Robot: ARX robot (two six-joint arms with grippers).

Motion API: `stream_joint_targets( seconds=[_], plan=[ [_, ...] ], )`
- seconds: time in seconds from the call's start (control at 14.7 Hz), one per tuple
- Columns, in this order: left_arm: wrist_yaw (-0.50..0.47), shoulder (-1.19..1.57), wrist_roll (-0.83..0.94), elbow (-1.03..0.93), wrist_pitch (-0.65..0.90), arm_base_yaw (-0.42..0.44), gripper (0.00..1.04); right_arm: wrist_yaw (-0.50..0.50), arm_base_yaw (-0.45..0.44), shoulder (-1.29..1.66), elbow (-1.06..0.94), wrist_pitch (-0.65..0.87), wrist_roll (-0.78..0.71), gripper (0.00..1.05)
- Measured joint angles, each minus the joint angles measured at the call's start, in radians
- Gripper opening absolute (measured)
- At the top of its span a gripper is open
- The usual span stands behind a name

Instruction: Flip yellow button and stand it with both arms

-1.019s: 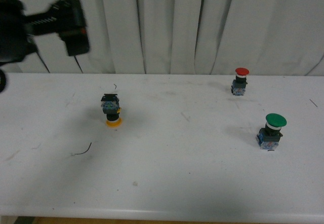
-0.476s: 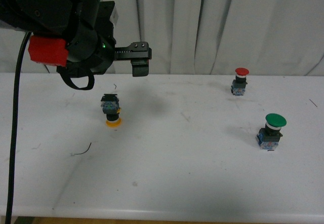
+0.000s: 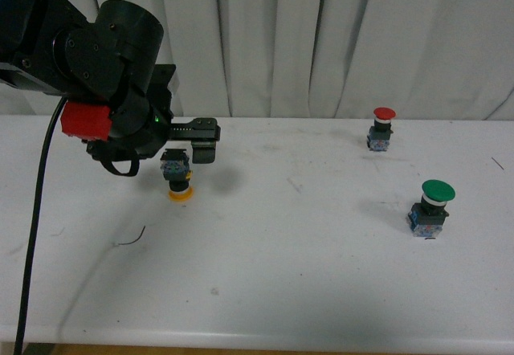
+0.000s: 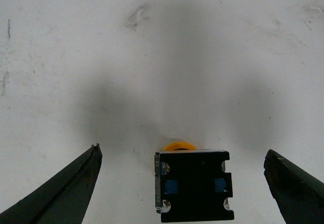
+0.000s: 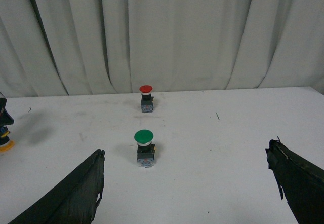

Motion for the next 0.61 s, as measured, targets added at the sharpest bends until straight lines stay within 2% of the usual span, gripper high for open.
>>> stream_joint_targets(
  seconds=[0.14, 0.34, 0.41, 0.61],
  plan=[
    [-0.005, 0.005, 0.047, 0.000, 0.001, -0.003, 0.98, 0.000, 0.000, 0.000, 0.000, 0.000, 0.000, 0.98],
    [0.008, 0.007, 0.051, 0.000, -0.026, -0.003, 0.58, 0.000, 0.000, 0.000, 0.000, 0.000, 0.000, 0.98],
    [0.008, 0.007, 0.051, 0.000, -0.026, -0.003, 0.51, 0.000, 0.000, 0.000, 0.000, 0.000, 0.000, 0.98],
    [0.011, 0.007, 0.050, 0.000, -0.027, -0.003, 0.42, 0.000, 0.000, 0.000, 0.000, 0.000, 0.000, 0.98]
  ],
)
